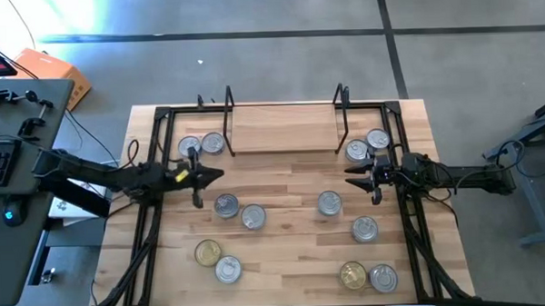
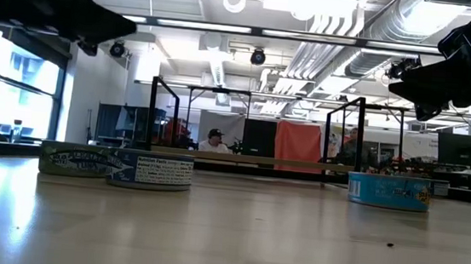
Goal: Stack canned seafood by type on shelf
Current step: Put the green tuna can on the shelf
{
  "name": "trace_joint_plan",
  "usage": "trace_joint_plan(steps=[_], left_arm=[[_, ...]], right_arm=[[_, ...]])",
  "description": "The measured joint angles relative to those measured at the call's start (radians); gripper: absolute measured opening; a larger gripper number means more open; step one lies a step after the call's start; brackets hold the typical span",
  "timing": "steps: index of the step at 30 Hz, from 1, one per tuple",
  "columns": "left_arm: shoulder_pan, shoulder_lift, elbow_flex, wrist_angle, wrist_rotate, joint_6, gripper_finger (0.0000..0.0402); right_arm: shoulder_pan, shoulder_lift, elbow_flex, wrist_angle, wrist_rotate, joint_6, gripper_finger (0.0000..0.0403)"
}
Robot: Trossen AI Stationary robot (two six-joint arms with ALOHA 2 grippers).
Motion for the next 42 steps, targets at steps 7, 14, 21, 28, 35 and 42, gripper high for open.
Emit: trace_joint_plan(steps=[7,14,21,28,35,42], left_arm=[[-0.003,0.165,0.123,-0.217,0.002,0.026,0.0022],[-0.104,0.252,0.130,-0.245,0.077,0.112,0.0083],[-0.282,0.329,0.130,-0.300,0.072,0.083,0.0176],[-0.469,0.443,0.145,-0.320,-0.175,-0.128,0.0200],[-0.523,0.689,0.241,-0.323,-0.325,-0.183,0.0194],[-0.520,0.902,0.391,-0.545,-0.423,-0.355,0.0185]], right_arm=[[0.000,0.000,0.000,0.000,0.000,0.000,0.0147],[0.000,0.001,0.000,0.000,0.000,0.000,0.0147],[0.000,0.001,0.000,0.000,0.000,0.000,0.0147],[0.000,0.001,0.000,0.000,0.000,0.000,0.0147],[0.000,0.001,0.000,0.000,0.000,0.000,0.0147],[0.000,0.001,0.000,0.000,0.000,0.000,0.0147]])
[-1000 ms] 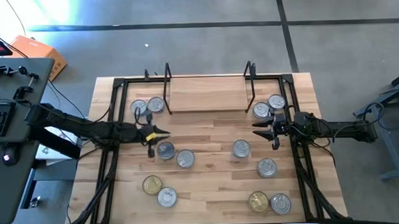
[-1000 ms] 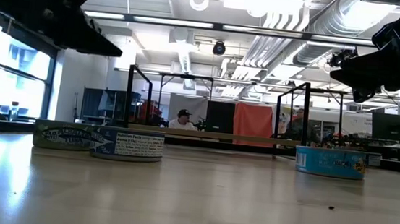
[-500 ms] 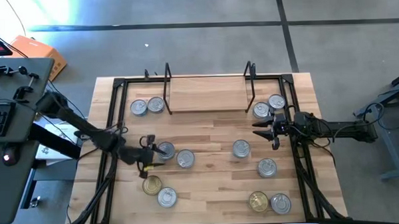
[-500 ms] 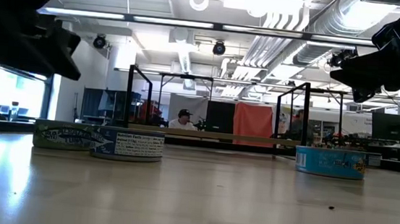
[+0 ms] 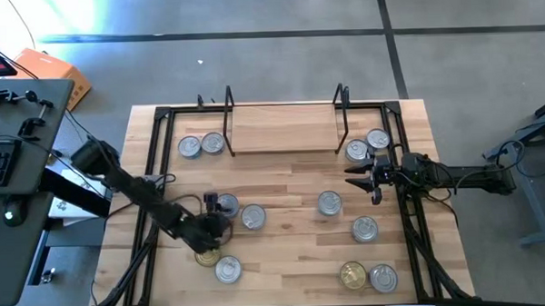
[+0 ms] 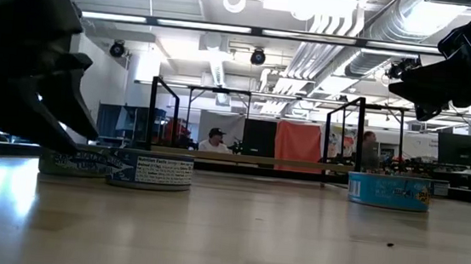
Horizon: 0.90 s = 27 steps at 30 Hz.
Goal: Stack canned seafood by type on shelf
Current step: Put the green tuna can on the shelf
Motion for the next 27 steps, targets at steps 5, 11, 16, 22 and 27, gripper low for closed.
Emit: trace_joint_plan(steps=[5,11,16,22,27], left_arm=[[0.000,0.096,0.110,-0.161,-0.027,-0.090,0.0152],[0.001,0.148,0.136,-0.198,0.020,-0.135,0.0102],[0.008,0.141,0.135,-0.226,0.017,-0.136,0.0049],[0.022,0.103,0.150,-0.252,0.022,-0.108,0.0004],[0.040,0.038,0.180,-0.333,0.089,-0.095,0.0009]], right_arm=[[0.000,0.000,0.000,0.000,0.000,0.000,0.0147],[0.000,0.000,0.000,0.000,0.000,0.000,0.0147],[0.000,0.000,0.000,0.000,0.000,0.000,0.0147],[0.000,0.000,0.000,0.000,0.000,0.000,0.0147],[0.000,0.000,0.000,0.000,0.000,0.000,0.0147]])
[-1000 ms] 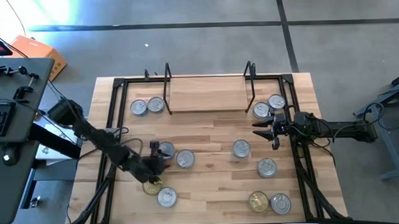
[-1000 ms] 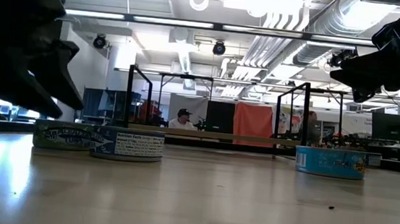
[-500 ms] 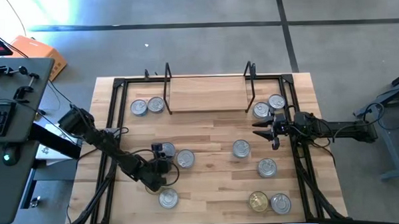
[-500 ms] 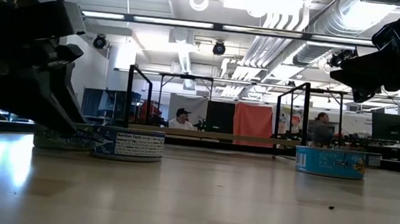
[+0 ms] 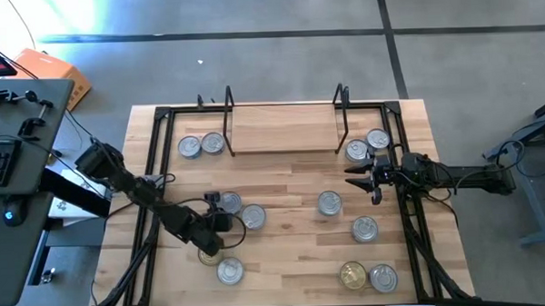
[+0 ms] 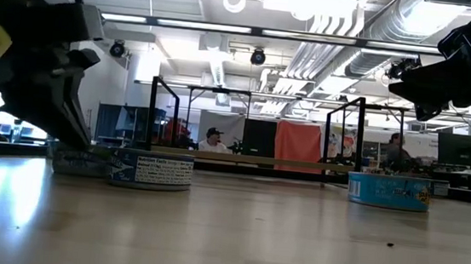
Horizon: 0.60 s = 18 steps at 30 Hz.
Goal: Stack canned seafood by type on shelf
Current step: Put the green tuna can on the shelf
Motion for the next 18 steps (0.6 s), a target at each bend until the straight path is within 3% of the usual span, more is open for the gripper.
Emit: trace_joint_plan(steps=[5,9,14,18], left_arm=[[0.013,-0.065,0.016,-0.048,0.026,0.049,0.0027],[0.020,-0.088,0.015,-0.044,0.080,0.080,0.0074],[0.026,-0.071,-0.024,-0.034,0.085,0.127,0.0141],[0.040,-0.029,-0.039,-0.029,0.080,0.136,0.0152]], right_arm=[[0.000,0.000,0.000,0.000,0.000,0.000,0.0147],[0.000,0.000,0.000,0.000,0.000,0.000,0.0147],[0.000,0.000,0.000,0.000,0.000,0.000,0.0147],[0.000,0.000,0.000,0.000,0.000,0.000,0.0147]])
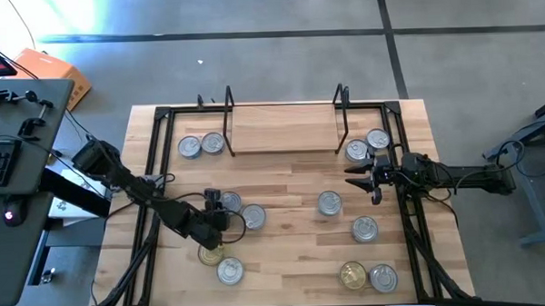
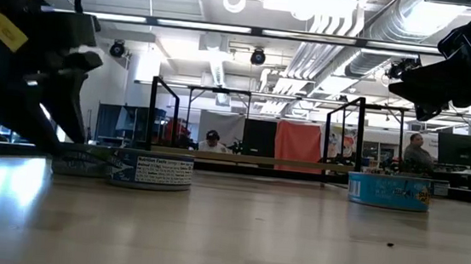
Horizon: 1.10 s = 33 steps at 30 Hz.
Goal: Stack canned seafood by type on shelf
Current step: Put the green tuna can on the shelf
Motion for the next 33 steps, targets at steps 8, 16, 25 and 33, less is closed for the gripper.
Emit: trace_joint_plan(steps=[8,16,25,33], left_arm=[[0.043,0.064,0.004,0.015,-0.027,0.085,0.0038],[0.067,0.066,0.039,0.020,-0.037,0.156,0.0003],[0.078,0.071,0.152,-0.009,-0.034,0.258,0.0001],[0.135,0.070,0.244,-0.057,-0.130,0.359,0.0000]], right_arm=[[0.000,0.000,0.000,0.000,0.000,0.000,0.0147],[0.000,0.000,0.000,0.000,0.000,0.000,0.0147],[0.000,0.000,0.000,0.000,0.000,0.000,0.0147],[0.000,0.000,0.000,0.000,0.000,0.000,0.0147]])
